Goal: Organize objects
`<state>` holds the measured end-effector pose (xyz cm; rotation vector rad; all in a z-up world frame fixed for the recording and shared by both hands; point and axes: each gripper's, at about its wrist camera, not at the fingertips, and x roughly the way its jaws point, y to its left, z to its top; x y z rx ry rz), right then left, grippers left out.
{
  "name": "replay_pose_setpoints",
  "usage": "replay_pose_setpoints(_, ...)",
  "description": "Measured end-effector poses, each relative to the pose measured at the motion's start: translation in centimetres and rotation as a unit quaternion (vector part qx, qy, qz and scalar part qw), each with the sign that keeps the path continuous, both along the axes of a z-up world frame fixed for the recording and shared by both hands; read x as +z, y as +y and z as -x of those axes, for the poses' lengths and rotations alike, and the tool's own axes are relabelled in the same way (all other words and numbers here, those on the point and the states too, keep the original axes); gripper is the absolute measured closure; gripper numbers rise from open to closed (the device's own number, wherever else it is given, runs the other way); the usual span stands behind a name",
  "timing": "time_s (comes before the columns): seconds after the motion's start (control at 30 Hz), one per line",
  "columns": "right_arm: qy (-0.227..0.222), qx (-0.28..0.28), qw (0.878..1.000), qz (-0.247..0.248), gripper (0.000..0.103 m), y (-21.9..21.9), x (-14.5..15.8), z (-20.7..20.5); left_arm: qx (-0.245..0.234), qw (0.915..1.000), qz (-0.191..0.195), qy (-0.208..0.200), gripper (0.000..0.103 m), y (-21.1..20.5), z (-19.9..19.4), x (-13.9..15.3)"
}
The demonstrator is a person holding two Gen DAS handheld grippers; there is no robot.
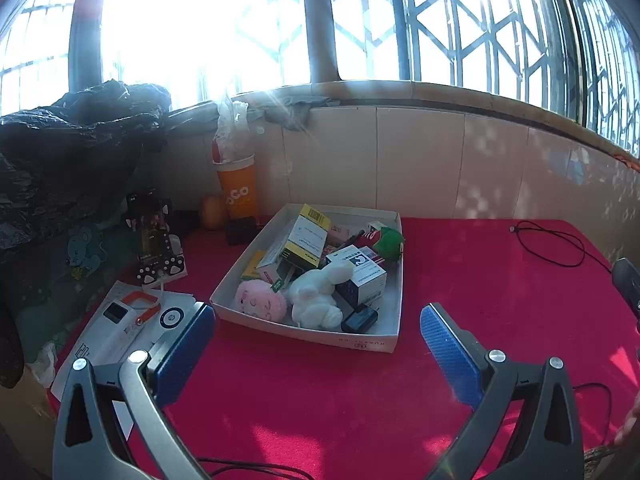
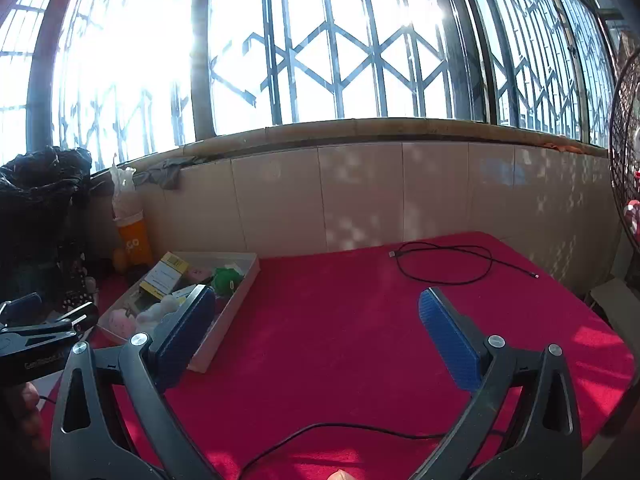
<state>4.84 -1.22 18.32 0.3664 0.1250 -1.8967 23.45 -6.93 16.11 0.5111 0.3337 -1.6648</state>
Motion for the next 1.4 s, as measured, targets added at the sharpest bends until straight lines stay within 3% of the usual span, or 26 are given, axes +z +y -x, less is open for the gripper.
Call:
replay_pose_setpoints(0.4,0.002,0.007,0.998,0.058,0.0,5.0,0.8,-0.5,-0.011,0.9999,0.008,0.0,0.0,2.3,0.3,0.5)
replay_pose_setpoints(0.73,-0.035,0.003,0.998,0.047,0.0,5.1,-0.8,0.4,-0.003,0.9999,0.009,0.004,0.0,2.6,0.6,0.2)
replay_pose_setpoints(1.4,-0.02,-0.006,0.999,0.044,0.0,5.2,-0.8,0.4,-0.018,0.9998,-0.007,0.004,0.0,2.5,1.0,-0.4)
